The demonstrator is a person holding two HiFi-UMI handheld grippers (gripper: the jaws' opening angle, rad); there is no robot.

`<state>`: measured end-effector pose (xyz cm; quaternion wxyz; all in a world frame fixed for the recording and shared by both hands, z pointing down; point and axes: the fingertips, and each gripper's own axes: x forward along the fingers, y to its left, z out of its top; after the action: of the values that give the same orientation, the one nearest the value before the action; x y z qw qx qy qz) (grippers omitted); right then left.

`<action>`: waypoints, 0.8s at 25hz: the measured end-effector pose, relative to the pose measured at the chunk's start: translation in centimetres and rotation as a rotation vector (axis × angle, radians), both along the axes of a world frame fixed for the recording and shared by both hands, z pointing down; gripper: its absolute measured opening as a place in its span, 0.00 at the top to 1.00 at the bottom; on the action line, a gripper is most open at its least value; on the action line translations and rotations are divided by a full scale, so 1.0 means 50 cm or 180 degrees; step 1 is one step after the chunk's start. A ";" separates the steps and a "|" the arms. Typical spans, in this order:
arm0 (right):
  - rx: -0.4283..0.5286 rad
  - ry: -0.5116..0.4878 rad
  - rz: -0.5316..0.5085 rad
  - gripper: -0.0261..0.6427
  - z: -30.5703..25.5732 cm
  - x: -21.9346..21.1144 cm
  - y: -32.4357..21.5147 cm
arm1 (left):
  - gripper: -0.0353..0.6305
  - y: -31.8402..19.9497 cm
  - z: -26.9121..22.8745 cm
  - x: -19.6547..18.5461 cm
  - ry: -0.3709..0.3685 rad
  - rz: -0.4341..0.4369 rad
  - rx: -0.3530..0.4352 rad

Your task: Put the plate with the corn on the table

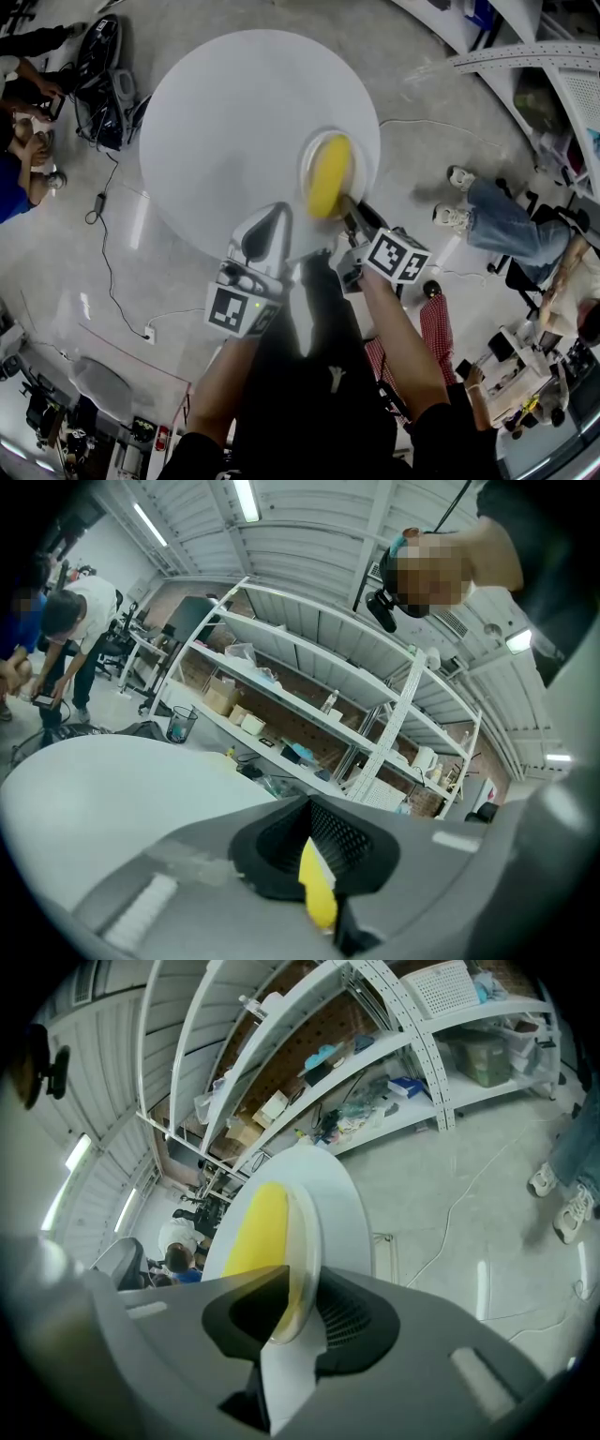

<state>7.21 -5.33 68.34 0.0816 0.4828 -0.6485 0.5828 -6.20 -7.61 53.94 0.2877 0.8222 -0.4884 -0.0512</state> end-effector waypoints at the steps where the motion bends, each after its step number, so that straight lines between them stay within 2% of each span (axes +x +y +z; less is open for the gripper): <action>1: 0.0002 -0.0005 -0.0036 0.83 -0.001 -0.003 0.001 | 0.94 0.001 0.001 0.000 0.0007 0.0000 -0.0001; 4: 0.0004 -0.0038 -0.0131 0.81 -0.003 -0.012 0.005 | 0.94 0.004 0.002 0.004 0.0012 0.0001 -0.0004; 16: 0.0113 0.0286 -0.0547 0.76 -0.006 -0.020 0.014 | 0.94 0.007 0.006 0.002 0.0016 -0.0003 -0.0006; 20: 0.0108 0.0291 -0.0663 0.75 -0.007 -0.024 0.018 | 0.94 0.007 0.006 0.001 0.0017 0.0004 -0.0006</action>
<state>6.03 -4.44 67.99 0.1630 0.4401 -0.7006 0.5375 -6.13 -7.27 54.25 0.2898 0.8221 -0.4872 -0.0528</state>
